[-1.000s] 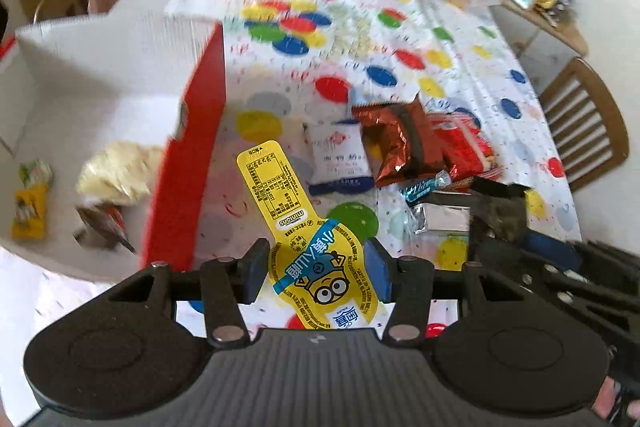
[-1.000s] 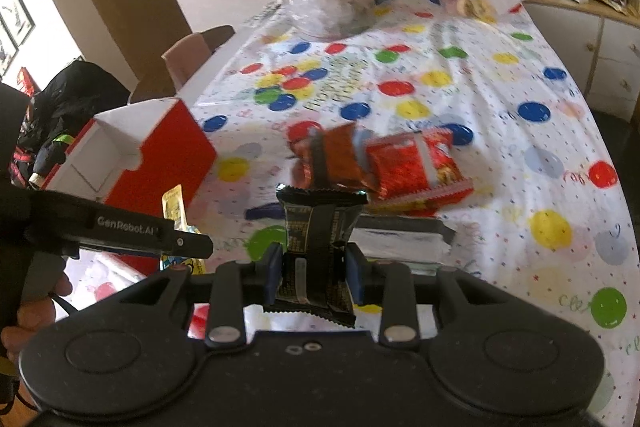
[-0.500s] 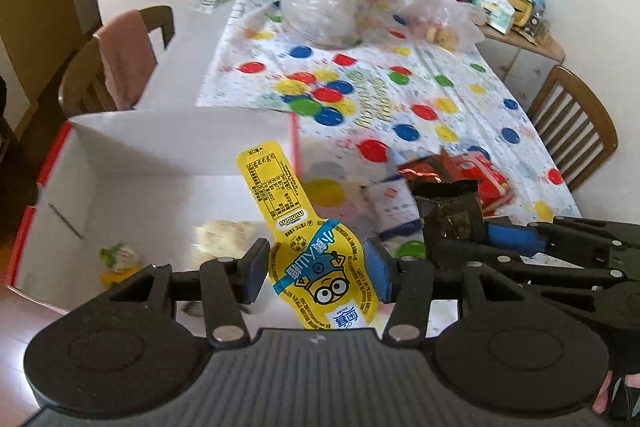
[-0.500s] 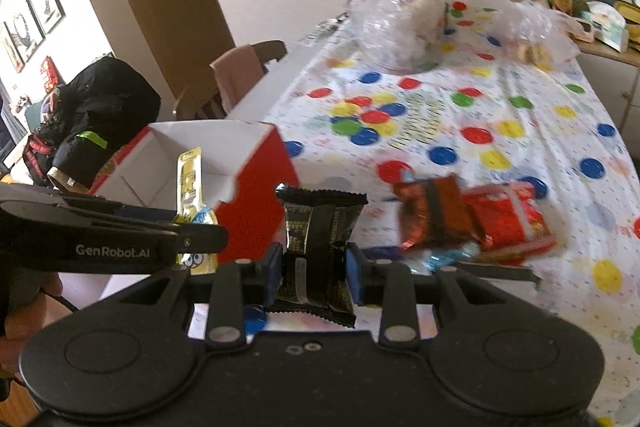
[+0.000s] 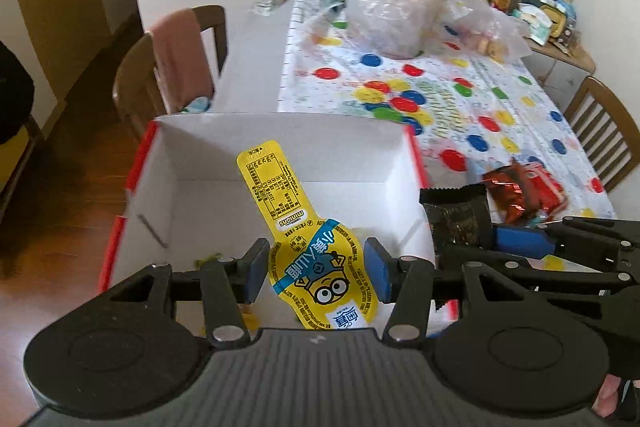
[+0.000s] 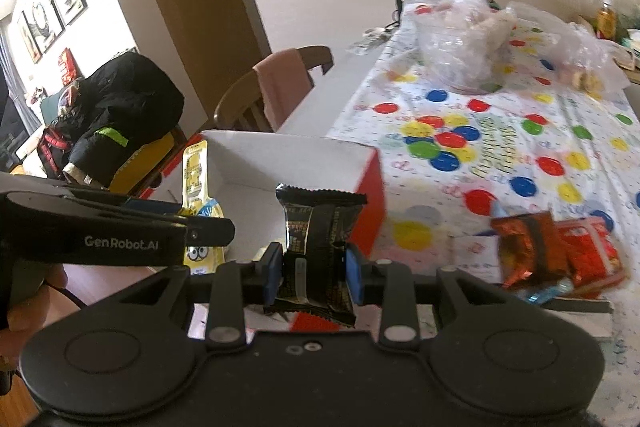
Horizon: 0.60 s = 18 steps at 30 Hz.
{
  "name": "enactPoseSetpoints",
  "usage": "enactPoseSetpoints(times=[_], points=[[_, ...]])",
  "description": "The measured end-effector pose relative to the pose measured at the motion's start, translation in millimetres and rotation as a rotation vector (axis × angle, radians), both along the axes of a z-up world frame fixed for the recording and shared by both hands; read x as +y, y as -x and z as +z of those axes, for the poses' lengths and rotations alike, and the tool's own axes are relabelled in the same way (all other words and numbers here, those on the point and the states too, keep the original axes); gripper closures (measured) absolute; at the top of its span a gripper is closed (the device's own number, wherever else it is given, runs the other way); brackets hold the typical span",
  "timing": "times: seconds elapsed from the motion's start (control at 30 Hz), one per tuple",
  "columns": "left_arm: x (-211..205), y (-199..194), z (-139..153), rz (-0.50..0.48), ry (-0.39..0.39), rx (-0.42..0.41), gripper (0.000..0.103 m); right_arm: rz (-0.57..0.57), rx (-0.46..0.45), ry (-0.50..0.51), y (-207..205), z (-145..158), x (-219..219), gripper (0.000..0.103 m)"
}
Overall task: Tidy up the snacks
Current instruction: 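Carry the jelly stick and dark candy over the red box with both grippers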
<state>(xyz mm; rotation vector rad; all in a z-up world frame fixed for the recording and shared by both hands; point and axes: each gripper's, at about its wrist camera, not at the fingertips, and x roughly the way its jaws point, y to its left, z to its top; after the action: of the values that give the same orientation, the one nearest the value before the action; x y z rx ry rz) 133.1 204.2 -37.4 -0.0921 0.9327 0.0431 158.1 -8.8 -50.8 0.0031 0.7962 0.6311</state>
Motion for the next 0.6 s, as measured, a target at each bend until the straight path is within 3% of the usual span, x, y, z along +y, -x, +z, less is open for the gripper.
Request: enactPoseSetpoints(times=[0.3, 0.6], points=[[47, -13, -24, 0.025, -0.045, 0.059, 0.052, 0.033, 0.032, 0.053, -11, -18, 55, 0.071], [62, -27, -53, 0.003, -0.068, 0.122, 0.052, 0.059, 0.067, 0.133, -20, -44, 98, 0.071]])
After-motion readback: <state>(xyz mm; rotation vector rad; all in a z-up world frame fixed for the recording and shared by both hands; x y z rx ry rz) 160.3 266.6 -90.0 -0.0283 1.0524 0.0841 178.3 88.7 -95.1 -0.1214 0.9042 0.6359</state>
